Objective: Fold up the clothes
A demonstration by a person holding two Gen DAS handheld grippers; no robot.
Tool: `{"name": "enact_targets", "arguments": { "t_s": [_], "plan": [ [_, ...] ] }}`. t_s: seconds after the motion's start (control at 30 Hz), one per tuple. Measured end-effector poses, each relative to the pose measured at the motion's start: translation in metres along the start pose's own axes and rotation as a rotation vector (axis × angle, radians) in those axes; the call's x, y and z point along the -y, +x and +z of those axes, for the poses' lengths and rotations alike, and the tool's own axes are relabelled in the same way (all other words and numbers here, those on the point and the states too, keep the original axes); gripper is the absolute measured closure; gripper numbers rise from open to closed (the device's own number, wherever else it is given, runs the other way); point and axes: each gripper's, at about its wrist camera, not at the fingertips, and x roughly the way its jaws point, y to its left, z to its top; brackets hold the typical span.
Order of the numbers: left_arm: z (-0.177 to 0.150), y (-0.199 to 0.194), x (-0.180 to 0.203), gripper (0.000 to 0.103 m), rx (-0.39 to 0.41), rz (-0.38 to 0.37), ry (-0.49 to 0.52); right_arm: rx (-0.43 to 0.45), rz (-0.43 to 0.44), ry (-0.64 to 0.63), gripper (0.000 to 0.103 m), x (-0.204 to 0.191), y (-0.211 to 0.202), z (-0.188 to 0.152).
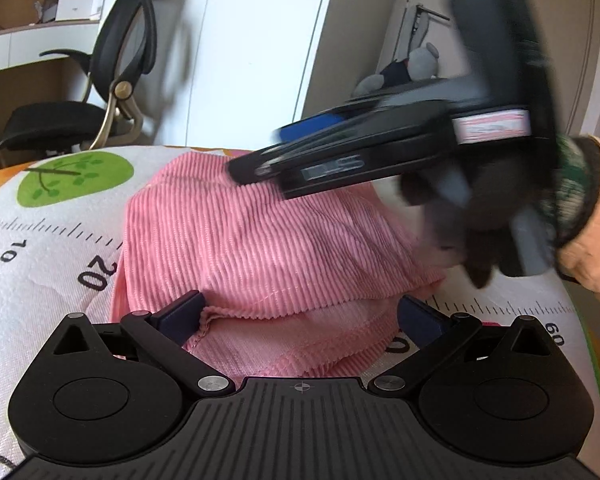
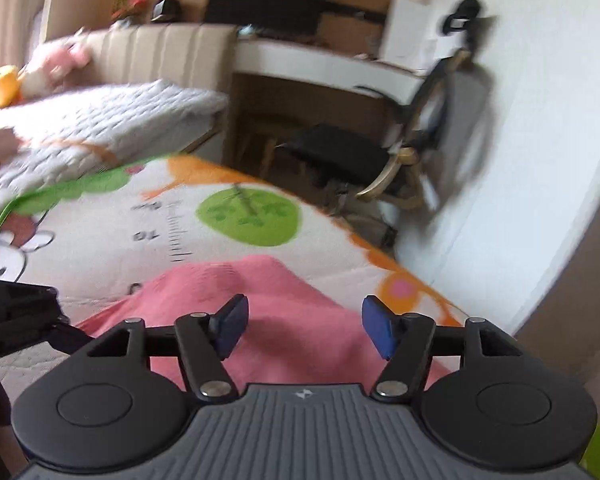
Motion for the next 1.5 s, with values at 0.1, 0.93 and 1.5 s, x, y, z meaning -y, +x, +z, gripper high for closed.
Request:
{"name": "enact_targets", "arguments": {
  "t_s": [0.1, 0.93, 1.5],
  "plan": [
    [-0.001, 0.0, 0.0, 0.0, -0.001, 0.001, 0.001, -0.072, -0.017, 0.064, 0.037, 0.014, 0.014, -0.018],
    [0.071, 0.026, -0.089, 0.0, -0.005, 0.344, -0.212, 0.005, -0.011, 0.177, 0.027, 0.017, 0.019, -0.05],
    [0.045, 0.02, -0.088, 0.0, -0.017, 0.104, -0.277, -0.03, -0.056, 0.144, 0.018, 0.004, 0.027, -0.044]
  ]
}}
